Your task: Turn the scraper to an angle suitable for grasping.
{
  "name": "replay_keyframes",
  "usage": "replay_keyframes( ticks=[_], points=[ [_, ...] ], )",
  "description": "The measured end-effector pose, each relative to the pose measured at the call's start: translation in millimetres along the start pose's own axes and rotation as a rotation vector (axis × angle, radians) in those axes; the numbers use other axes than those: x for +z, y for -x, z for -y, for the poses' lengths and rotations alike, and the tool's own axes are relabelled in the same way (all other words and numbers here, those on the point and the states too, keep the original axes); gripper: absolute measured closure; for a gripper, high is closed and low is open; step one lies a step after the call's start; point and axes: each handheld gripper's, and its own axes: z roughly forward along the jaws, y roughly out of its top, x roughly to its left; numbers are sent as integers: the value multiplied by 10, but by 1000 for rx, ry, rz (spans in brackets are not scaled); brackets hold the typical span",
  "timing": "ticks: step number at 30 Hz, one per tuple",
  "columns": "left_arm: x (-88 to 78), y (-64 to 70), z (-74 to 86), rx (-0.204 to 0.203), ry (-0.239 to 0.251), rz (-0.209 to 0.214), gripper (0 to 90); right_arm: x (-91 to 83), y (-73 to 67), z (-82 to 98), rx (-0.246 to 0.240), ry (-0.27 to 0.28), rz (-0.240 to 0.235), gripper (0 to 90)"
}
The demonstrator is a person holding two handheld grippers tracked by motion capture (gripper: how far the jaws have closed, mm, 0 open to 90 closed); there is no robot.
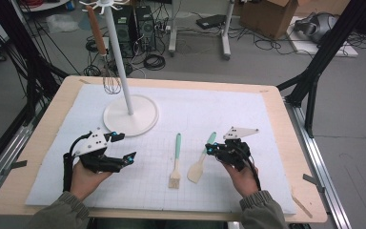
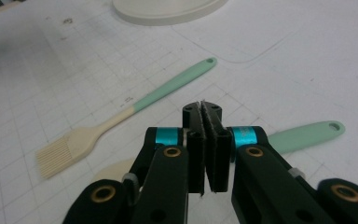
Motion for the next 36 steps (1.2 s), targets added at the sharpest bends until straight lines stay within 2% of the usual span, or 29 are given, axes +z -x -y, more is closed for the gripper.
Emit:
replay_keyframes(
  ticks=[4, 9, 18, 25, 36],
  points=[
    [1, 3, -2, 4, 1, 2, 228, 45, 13, 35, 11, -30, -3, 889],
    [13, 16, 0, 6, 2, 7, 228, 108, -11, 53, -1, -53, -10, 890],
    [25, 16, 9, 6, 2, 9, 228, 306, -93, 78, 1, -112, -78, 889],
    [31, 16, 17, 3, 3, 9, 228, 430, -125, 85, 7, -157, -99, 890],
    [40, 16, 27, 2, 2, 15, 228, 486, -135, 94, 1, -195, -94, 889]
  ],
)
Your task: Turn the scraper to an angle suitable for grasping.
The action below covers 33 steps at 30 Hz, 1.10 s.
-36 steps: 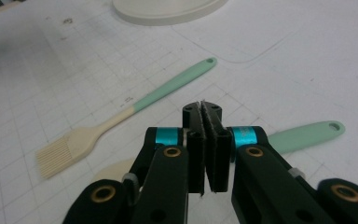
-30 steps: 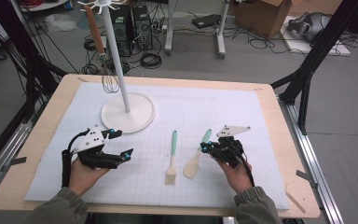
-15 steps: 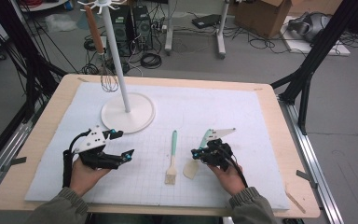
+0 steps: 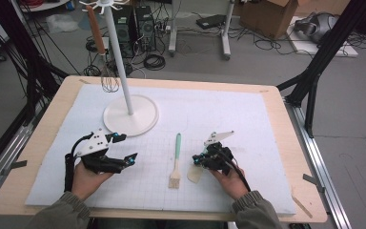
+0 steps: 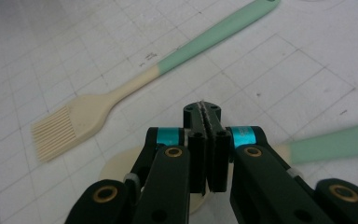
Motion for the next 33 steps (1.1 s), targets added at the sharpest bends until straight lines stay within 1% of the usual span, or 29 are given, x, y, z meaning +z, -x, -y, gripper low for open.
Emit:
replay_keyframes(
  ticks=[2, 7, 11, 13, 15, 18, 21, 22, 26, 29, 33],
  points=[
    [4, 0, 0, -1, 0, 0, 228, 15, -1, 4, -6, -17, 7, 890],
    [8, -3, -2, 1, -1, 2, 228, -1, -7, 8, -18, -27, 11, 892],
    [10, 0, 0, 1, -3, 5, 228, -24, -2, 12, -9, -40, 14, 894],
    [4, 4, -2, 2, -2, 5, 228, -41, 0, 16, -18, -49, 17, 894],
    [-1, 5, -2, 2, -2, 1, 228, -60, 4, 26, -18, -56, 14, 894],
    [-7, 4, 1, 1, 1, 2, 227, -102, 18, 47, -17, -65, 21, 894],
    [-7, 3, 4, 1, -2, 1, 228, -122, 29, 62, -8, -63, 27, 893],
    [-6, 2, 3, 3, -3, 1, 228, -120, 18, 59, -18, -61, 32, 893],
    [5, 8, 2, 6, -6, 3, 228, -60, -29, 21, -39, -56, 26, 891],
    [14, 12, 1, 2, -7, 4, 228, -7, -63, 8, -53, -83, 29, 892],
    [18, 9, 1, 0, -6, 7, 227, -40, -60, 17, -45, -100, 36, 893]
  ],
)
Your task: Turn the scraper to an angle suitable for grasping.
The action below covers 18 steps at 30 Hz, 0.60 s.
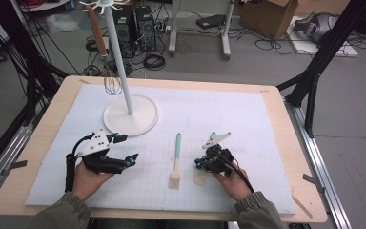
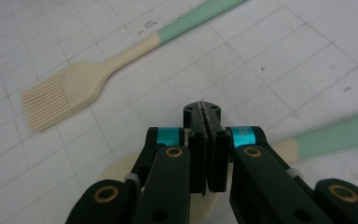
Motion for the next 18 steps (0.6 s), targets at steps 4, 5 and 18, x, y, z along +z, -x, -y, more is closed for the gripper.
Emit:
replay_keyframes(
  ticks=[4, 5, 18],
  points=[
    [-4, -3, 0, 1, 2, 0, 227, -57, -19, 25, -14, -34, 21, 894],
    [-6, -3, -1, 0, 2, 0, 227, -72, -18, 36, -14, -39, 28, 894],
    [1, 0, -1, -2, 0, 0, 227, -288, 69, 222, 7, -74, 87, 895]
  ],
)
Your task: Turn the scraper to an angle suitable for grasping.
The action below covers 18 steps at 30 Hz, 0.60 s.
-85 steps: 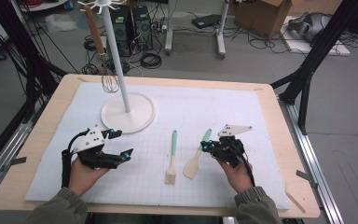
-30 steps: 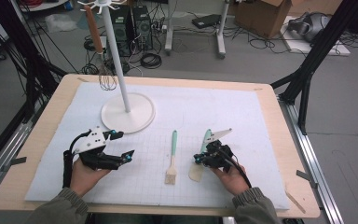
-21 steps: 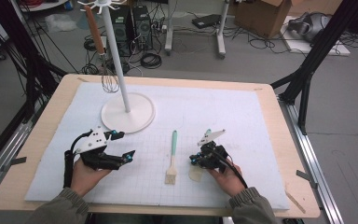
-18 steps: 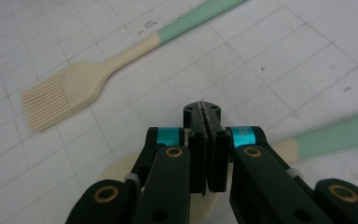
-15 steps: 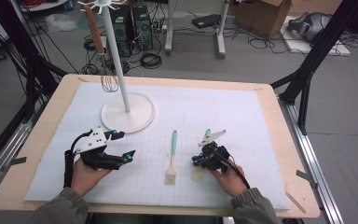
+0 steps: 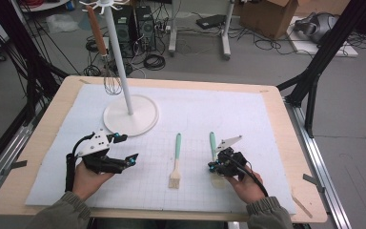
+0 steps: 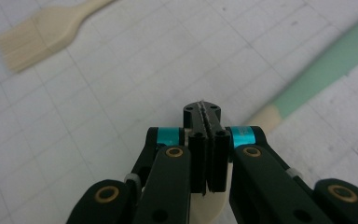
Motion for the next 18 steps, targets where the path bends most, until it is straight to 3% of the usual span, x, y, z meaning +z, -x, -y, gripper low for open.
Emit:
replay_keyframes(
  ticks=[9, 18],
  points=[
    [22, 10, -1, 3, -5, 4, 227, -136, 131, 134, 60, -1, 31, 895],
    [16, 9, 4, 0, -4, 3, 227, -246, 237, 210, 90, 1, 66, 894]
  ],
)
